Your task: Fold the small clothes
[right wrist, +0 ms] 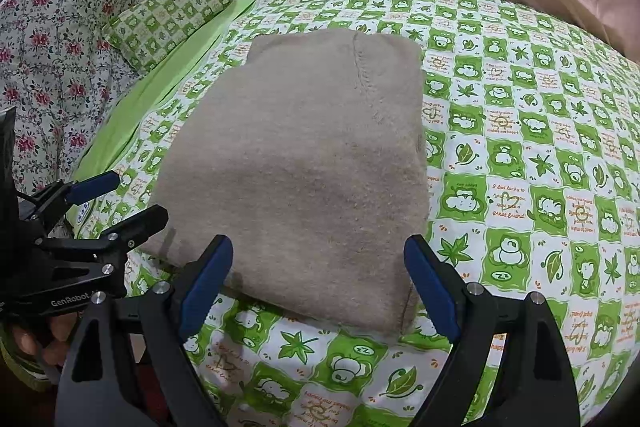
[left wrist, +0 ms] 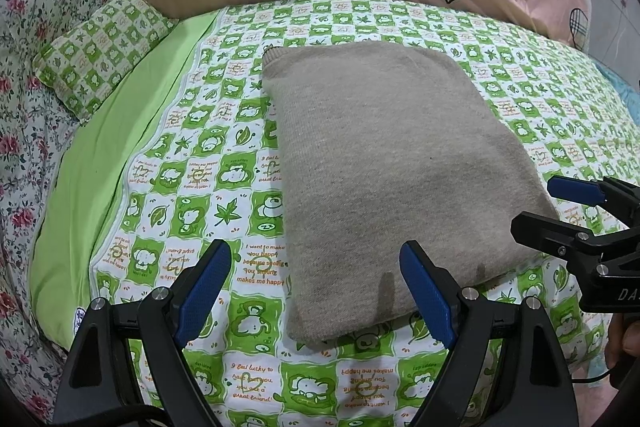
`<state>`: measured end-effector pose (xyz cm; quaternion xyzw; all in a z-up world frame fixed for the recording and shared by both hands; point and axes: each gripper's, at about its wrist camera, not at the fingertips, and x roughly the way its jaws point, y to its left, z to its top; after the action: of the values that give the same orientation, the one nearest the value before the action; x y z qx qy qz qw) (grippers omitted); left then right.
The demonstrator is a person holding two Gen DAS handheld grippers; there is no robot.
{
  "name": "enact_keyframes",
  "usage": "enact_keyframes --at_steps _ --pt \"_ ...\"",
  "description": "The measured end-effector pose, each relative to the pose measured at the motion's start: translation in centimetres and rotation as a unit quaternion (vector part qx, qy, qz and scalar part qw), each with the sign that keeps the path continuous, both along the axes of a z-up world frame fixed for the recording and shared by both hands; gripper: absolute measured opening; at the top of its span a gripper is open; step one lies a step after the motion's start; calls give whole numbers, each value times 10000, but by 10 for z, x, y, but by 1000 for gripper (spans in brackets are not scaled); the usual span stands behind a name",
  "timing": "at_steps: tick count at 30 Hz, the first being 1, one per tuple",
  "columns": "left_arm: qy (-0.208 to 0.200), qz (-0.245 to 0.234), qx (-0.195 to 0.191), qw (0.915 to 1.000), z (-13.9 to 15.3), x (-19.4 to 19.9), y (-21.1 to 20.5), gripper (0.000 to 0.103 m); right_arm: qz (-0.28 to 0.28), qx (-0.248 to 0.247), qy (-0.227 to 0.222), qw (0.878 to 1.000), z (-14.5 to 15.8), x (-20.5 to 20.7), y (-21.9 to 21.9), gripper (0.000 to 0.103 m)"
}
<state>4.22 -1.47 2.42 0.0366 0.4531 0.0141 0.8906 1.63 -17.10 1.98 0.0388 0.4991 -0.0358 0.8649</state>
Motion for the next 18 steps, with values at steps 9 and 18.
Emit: enact_keyframes --at_steps 9,18 --pt "1 -11 -5 10000 1 1 -1 87 1 0 -1 10000 1 0 0 88" --pt "13 -7 -17 10000 0 2 0 87 7 2 -3 10000 1 1 -1 88"
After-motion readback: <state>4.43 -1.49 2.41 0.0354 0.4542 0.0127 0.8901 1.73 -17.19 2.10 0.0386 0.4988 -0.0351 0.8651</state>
